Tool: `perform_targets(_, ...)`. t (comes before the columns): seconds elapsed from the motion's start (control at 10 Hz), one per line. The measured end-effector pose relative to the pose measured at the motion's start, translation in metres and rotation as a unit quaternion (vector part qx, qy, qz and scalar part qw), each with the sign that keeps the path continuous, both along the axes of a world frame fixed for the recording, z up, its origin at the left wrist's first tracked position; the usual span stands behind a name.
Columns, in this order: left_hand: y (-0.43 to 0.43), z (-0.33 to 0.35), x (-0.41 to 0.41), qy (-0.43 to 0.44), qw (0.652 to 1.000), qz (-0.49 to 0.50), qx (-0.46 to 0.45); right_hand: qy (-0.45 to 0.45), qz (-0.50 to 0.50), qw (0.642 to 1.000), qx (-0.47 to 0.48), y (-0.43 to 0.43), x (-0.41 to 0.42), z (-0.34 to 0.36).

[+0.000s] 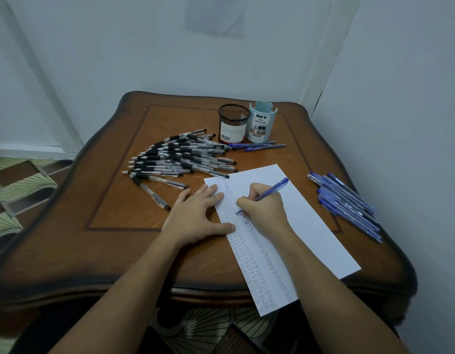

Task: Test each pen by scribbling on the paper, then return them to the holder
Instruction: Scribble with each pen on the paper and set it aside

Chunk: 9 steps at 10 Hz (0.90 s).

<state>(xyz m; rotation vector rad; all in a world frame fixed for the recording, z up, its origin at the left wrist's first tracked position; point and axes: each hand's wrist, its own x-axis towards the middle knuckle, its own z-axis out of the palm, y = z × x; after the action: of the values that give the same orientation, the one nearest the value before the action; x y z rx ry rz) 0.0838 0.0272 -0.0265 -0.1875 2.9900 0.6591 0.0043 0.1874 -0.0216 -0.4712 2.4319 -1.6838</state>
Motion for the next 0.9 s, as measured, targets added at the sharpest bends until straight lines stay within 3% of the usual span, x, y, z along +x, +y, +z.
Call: perform_targets(0.9,0.0001,0.0004,0.0005,-0.002,1.0,-0.001,0.01,0.016,0.006,1.0,-0.006,0.0009,-0.0016,-0.0022)
